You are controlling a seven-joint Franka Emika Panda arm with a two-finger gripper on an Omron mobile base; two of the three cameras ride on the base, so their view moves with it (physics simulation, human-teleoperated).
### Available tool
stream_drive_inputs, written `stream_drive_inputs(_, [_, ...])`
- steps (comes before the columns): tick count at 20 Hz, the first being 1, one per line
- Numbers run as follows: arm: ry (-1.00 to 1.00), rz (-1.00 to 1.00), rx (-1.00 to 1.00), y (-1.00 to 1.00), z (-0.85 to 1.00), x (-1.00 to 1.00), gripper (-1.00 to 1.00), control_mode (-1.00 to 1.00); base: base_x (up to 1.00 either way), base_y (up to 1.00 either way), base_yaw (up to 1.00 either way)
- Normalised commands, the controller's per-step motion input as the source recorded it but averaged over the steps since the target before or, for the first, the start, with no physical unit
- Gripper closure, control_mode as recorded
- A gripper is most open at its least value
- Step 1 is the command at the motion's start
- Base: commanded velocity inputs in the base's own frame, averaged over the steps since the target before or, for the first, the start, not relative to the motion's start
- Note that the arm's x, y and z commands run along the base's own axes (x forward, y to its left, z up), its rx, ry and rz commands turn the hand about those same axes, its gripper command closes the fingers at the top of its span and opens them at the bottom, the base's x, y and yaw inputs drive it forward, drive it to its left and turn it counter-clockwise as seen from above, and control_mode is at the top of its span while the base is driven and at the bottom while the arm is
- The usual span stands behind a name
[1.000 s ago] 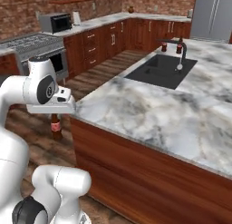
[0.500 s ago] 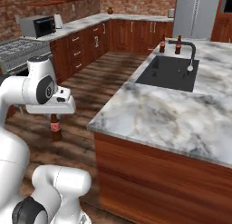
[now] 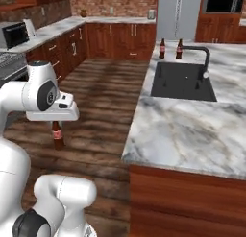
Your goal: Place the large bottle from the dining counter next to the other large bottle outside the sink, and place the small bottle from the dining counter next to the other small bottle inside the sink.
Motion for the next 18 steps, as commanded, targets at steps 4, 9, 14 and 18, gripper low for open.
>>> stream_drive_inputs(4, [0.00,0.00,0.00,0.00,0.00,0.00,1.00,1.00,0.88,0.94,-0.59])
stream_drive_inputs(9, [0.00,0.00,0.00,0.00,0.00,0.00,1.00,1.00,1.00,0.81,-0.68])
stream_drive_inputs(14, [0.00,0.00,0.00,0.00,0.00,0.00,1.00,1.00,0.95,0.72,-0.72])
stream_drive_inputs(18, [0.00,0.00,0.00,0.00,0.00,0.00,1.00,1.00,0.84,0.75,-0.72])
